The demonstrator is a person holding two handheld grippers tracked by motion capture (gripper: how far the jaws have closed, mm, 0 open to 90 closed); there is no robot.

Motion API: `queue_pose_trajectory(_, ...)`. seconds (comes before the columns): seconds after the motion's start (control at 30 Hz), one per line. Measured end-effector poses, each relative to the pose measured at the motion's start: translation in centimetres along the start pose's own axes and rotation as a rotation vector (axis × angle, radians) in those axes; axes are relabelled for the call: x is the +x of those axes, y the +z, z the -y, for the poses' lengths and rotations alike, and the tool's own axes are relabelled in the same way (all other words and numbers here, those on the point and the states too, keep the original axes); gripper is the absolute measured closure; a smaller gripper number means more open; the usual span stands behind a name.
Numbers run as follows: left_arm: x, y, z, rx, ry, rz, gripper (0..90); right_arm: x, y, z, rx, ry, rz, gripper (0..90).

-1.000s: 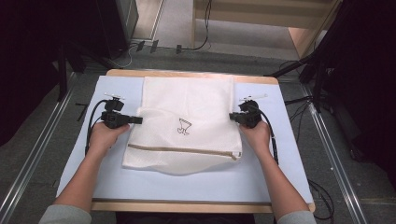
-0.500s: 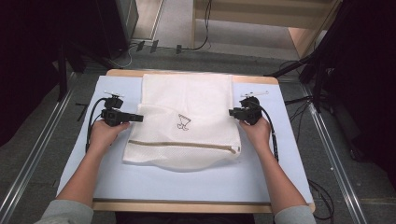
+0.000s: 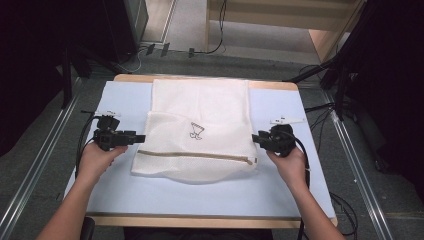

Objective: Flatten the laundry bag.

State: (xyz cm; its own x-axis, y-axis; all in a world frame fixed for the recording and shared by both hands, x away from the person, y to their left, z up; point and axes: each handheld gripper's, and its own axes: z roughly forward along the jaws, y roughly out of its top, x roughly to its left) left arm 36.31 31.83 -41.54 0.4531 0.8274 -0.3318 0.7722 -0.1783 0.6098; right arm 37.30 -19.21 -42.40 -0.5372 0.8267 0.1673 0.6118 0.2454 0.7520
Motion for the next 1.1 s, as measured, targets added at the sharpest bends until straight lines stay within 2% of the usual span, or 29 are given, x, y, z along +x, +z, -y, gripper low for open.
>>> queue_pose_trajectory(0.03, 0.0, 0.0, 0.0, 0.000, 0.000, 0.000, 44.5, 0.0, 0.0, 0.0, 0.000, 0.000, 0.000, 65.3)
queue_pose_trajectory(0.1, -0.3, 0.1, 1.2, 0.028, 0.018, -0.013, 44.6, 0.6, -1.6, 0.8, -0.018, 0.009, -0.011, 64.7)
queue_pose_trajectory(0.17, -0.4, 0.1, 1.6, 0.037, 0.024, -0.018, 44.6, 0.8, -2.1, 1.1, -0.022, 0.005, -0.013, 64.1)
queue_pose_trajectory(0.2, -0.4, 0.1, 1.9, 0.039, 0.021, -0.023, 44.0, 1.4, -3.0, 1.8, -0.024, 0.008, -0.028, 61.8)
queue_pose_trajectory(0.3, 0.0, -0.1, 2.7, 0.054, 0.002, -0.020, 44.0, 2.0, -3.7, 2.5, -0.020, 0.008, -0.044, 57.7)
queue_pose_trajectory(0.37, 0.2, 0.2, 3.0, 0.055, -0.020, -0.008, 44.0, 2.4, -3.8, 3.1, -0.011, 0.009, -0.056, 53.4)
queue_pose_trajectory(0.47, 0.2, 1.1, 3.1, 0.087, -0.029, -0.002, 45.0, 2.8, -3.1, 3.5, 0.020, -0.010, -0.049, 50.4)
queue_pose_trajectory(0.53, 0.0, 1.6, 3.2, 0.100, -0.013, -0.017, 47.2, 2.6, -2.3, 3.6, 0.037, 0.013, -0.071, 50.9)
queue_pose_trajectory(0.57, -0.2, 1.7, 3.1, 0.097, -0.008, -0.036, 51.3, 2.3, -1.8, 3.6, 0.047, 0.025, -0.091, 53.5)
queue_pose_trajectory(0.63, -0.2, 1.7, 3.1, 0.100, -0.005, -0.044, 59.7, 2.1, -0.6, 3.7, 0.090, 0.047, -0.121, 60.7)
queue_pose_trajectory(0.67, -0.2, 1.8, 3.1, 0.100, -0.013, -0.056, 66.3, 2.1, 0.0, 3.7, 0.114, 0.039, -0.127, 66.5)
queue_pose_trajectory(0.7, -0.2, 1.8, 3.1, 0.100, -0.013, -0.056, 70.9, 2.1, 0.0, 3.7, 0.114, 0.039, -0.127, 66.5)
queue_pose_trajectory(0.73, -0.4, 2.1, 3.1, 0.104, -0.015, -0.054, 75.8, 2.1, 1.0, 3.7, 0.154, 0.021, -0.128, 75.9)
queue_pose_trajectory(0.77, -0.4, 2.2, 3.0, 0.109, -0.012, -0.049, 80.0, 2.2, 1.4, 3.7, 0.169, 0.012, -0.131, 80.5)
queue_pose_trajectory(0.8, -0.4, 2.2, 3.0, 0.115, -0.013, -0.043, 82.0, 2.3, 1.8, 3.7, 0.183, 0.007, -0.126, 84.7)
queue_pose_trajectory(0.83, -0.4, 2.2, 3.0, 0.115, -0.013, -0.043, 83.4, 2.3, 1.8, 3.7, 0.183, 0.007, -0.126, 84.7)
queue_pose_trajectory(0.87, -0.5, 2.3, 2.9, 0.121, -0.015, -0.046, 84.5, 2.6, 2.5, 3.7, 0.212, -0.031, -0.107, 89.9)
queue_pose_trajectory(0.9, -0.5, 2.3, 2.8, 0.123, -0.011, -0.046, 84.5, 2.6, 2.5, 3.7, 0.212, -0.031, -0.107, 89.9)
queue_pose_trajectory(0.97, -0.5, 2.4, 2.7, 0.125, -0.015, -0.041, 86.5, 2.7, 3.0, 3.7, 0.214, -0.069, -0.092, 90.0)
queue_pose_trajectory(1.1, -0.1, 2.7, 2.2, 0.122, -0.035, -0.028, 87.5, 2.4, 3.5, 3.3, 0.210, -0.072, -0.089, 90.0)
